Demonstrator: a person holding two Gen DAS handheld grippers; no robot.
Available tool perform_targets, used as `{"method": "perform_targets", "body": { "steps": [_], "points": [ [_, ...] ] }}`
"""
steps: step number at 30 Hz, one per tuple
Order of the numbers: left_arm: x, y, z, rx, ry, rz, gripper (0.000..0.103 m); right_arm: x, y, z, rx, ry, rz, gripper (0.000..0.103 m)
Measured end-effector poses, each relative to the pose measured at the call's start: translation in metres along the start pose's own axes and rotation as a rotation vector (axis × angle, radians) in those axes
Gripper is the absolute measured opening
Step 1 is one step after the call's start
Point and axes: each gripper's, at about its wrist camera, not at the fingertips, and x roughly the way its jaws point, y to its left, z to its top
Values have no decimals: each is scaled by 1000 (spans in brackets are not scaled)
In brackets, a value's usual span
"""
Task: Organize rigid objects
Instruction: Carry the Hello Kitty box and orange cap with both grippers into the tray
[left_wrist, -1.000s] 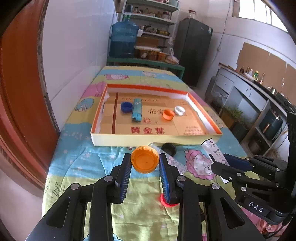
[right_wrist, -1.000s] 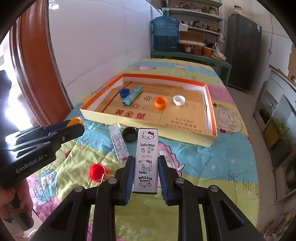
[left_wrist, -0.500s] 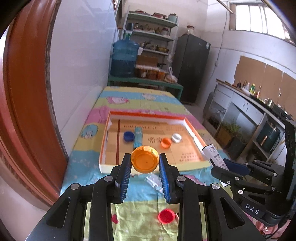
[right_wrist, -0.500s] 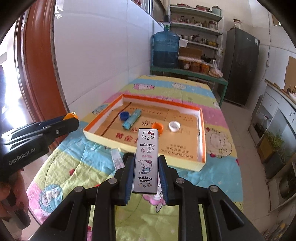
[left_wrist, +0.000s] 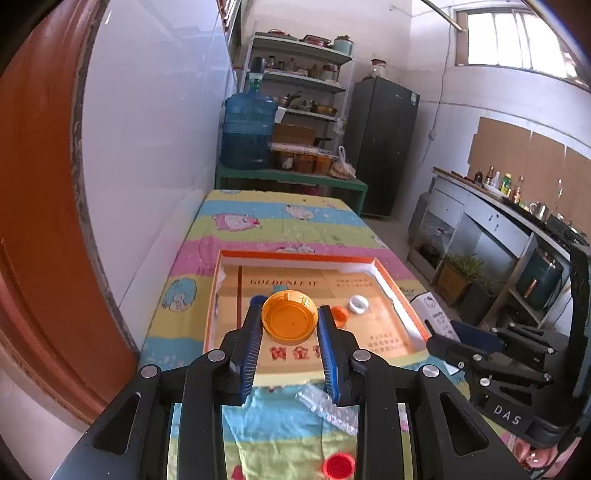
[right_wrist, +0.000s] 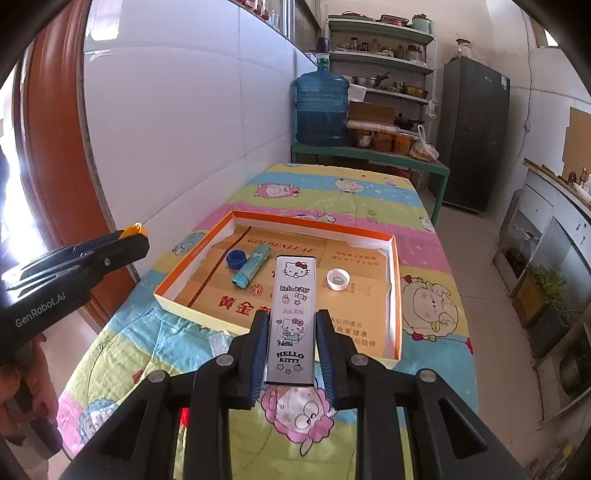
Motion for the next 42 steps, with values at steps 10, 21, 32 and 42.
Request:
{"method": "perform_targets", "body": {
  "steps": [10, 21, 32, 42],
  "points": [
    [33, -12, 17, -4, 2, -36, 30, 27, -21, 13, 64, 9, -7, 26],
    [89, -27, 20, 5, 53, -58, 30, 66, -47, 14, 123, 51, -38, 26],
    [130, -30, 14, 21, 115, -60, 30, 91, -60, 12, 144, 85, -43, 26],
    [153, -32, 4, 30, 172, -61, 30, 109, -65, 8, 164, 117, -46, 26]
  ]
}}
